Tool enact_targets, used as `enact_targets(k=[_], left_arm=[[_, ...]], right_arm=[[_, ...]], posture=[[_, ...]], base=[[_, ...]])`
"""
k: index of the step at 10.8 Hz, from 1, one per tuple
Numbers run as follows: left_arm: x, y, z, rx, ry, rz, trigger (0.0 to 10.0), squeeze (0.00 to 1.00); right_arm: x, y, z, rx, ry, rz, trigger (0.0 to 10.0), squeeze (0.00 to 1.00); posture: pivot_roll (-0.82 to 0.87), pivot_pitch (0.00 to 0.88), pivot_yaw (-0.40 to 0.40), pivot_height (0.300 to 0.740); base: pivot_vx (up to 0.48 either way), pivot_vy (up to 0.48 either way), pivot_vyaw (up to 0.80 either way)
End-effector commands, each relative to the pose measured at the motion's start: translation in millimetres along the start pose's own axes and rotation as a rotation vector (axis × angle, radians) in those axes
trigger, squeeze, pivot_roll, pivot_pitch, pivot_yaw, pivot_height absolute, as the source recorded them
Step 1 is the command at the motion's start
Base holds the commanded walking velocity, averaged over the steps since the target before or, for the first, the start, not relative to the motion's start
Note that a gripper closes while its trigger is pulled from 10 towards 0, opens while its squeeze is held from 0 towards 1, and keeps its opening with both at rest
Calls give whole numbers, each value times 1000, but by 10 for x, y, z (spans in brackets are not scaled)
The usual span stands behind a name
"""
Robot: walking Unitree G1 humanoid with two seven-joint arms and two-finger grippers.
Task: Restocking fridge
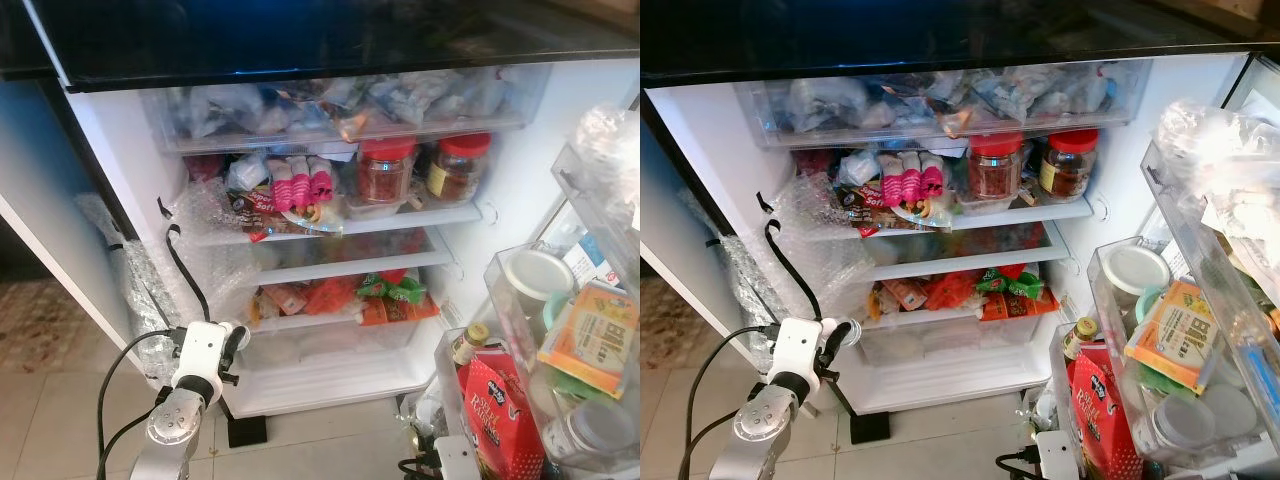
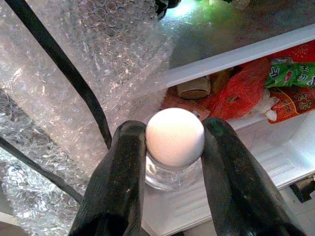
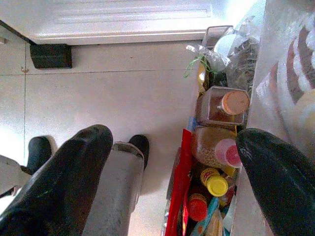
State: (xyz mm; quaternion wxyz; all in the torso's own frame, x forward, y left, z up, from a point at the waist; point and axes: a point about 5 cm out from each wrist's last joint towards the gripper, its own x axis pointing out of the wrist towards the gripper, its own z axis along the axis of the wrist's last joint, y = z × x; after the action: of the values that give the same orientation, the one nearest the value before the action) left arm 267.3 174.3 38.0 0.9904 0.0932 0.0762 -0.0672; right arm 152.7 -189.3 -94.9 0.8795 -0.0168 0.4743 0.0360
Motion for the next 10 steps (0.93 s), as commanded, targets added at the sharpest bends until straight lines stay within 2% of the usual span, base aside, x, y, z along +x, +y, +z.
enact_targets(k=[1,6,10], left_arm=[[14,13,3,14,4,1,10000,0],[22,10,16,13,-2,1,10000,0],[50,-3,103,6,-43,1,10000,0]], right_arm=[[-11,-56,-18,4,9,-18,10000,0],[-11,-54,-16,1,7,-15,10000,0],[-10,-53,-14,1,8,-13,10000,0]], posture=[[-86,26,-10,740],[-85,22,-10,740],[-87,24,-10,740]], base=[[0,-304,0],[0,-307,0],[0,0,0]])
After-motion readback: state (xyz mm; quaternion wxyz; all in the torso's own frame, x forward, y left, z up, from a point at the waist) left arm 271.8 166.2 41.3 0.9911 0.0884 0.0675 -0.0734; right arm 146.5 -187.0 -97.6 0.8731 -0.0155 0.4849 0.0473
